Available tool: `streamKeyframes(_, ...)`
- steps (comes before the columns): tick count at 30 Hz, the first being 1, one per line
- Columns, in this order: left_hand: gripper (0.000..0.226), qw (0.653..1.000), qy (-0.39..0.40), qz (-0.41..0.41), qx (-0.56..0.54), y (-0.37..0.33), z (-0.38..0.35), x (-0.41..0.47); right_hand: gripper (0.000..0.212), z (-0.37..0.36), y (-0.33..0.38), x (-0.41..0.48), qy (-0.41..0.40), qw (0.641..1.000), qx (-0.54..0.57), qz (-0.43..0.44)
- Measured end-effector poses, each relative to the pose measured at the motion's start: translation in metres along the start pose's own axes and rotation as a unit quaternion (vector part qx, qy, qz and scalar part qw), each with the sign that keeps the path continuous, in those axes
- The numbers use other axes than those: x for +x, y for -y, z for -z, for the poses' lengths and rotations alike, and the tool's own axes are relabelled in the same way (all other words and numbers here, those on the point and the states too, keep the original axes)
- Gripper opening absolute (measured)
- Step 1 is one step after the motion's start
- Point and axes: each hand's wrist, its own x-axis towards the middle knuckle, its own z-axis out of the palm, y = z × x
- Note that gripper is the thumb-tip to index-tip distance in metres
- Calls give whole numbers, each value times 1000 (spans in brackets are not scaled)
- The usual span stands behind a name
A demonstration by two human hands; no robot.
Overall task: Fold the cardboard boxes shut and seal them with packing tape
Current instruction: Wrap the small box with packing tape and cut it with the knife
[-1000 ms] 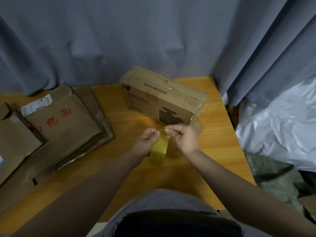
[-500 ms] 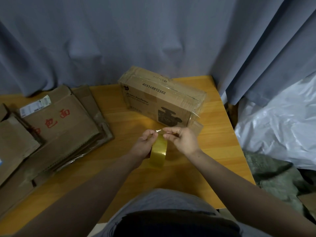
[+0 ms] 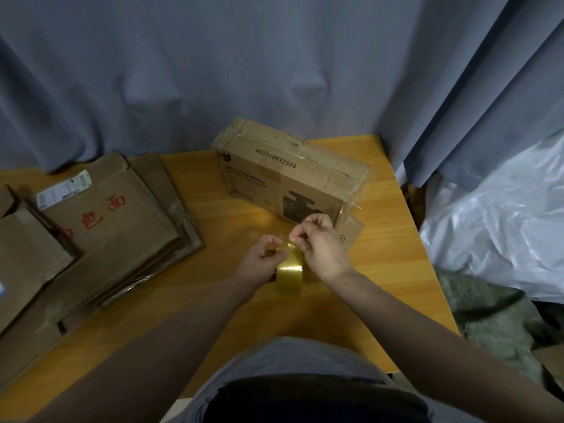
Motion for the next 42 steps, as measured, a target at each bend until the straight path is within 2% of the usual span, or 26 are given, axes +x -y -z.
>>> streamKeyframes(4,48,999,15,-35,-1,-5,5,-3,18,4,-2,2,43,999,-4,-7)
streamKeyframes(8,31,991,51,-96,73,-1,9,-6,19,6,-2,4,70,998,-5,-7)
streamKeyframes(12,9,989,26,-101,110,-3,7,-7,19,8,-1,8,84,996,2,-2)
streamKeyframes(16,9,988,-2,-94,122,-6,7,-8,15,8,-3,11,90,995,32,-11)
streamKeyframes(20,14,989,-11,-85,120,-6,5,-7,14,1,-6,14,93,991,74,-63)
streamKeyframes(22,14,992,-16,-71,101,-5,3,-7,21,-3,-3,12,87,973,180,-118)
streamKeyframes(24,14,994,-38,-55,83,-4,3,-5,28,-6,-1,10,90,938,288,-173)
streamKeyframes(27,10,991,-79,-44,99,-2,8,-5,81,-9,-6,8,125,920,299,-219)
streamKeyframes(28,8,988,-86,-47,118,-2,11,-6,86,-10,-6,7,137,918,295,-225)
streamKeyframes(30,20,971,-89,-71,209,-4,16,-7,71,-12,-8,6,141,924,277,-224)
streamKeyframes(31,38,952,-80,-79,285,-7,17,-7,59,-12,-10,6,133,934,253,-216)
streamKeyframes(33,83,887,-55,-56,456,-10,15,-6,34,-7,-13,5,87,956,216,-180)
streamKeyframes(34,94,849,-51,-38,524,-11,11,-5,25,-3,-15,3,50,964,211,-154)
streamKeyframes(36,103,808,-49,5,587,-15,5,-5,24,13,-12,-2,-47,971,215,-94)
streamKeyframes(38,96,796,-51,15,603,-24,-1,-5,27,33,-9,-3,-153,955,248,-47)
streamKeyframes(39,86,794,-68,-24,603,-33,-3,-5,27,44,-9,0,-203,943,260,-37)
streamKeyframes(40,73,790,-96,-98,598,-43,-6,-5,26,54,-12,5,-249,932,262,-34)
streamKeyframes(42,51,772,-136,-304,542,-67,-13,2,24,72,-20,21,-315,916,244,-49)
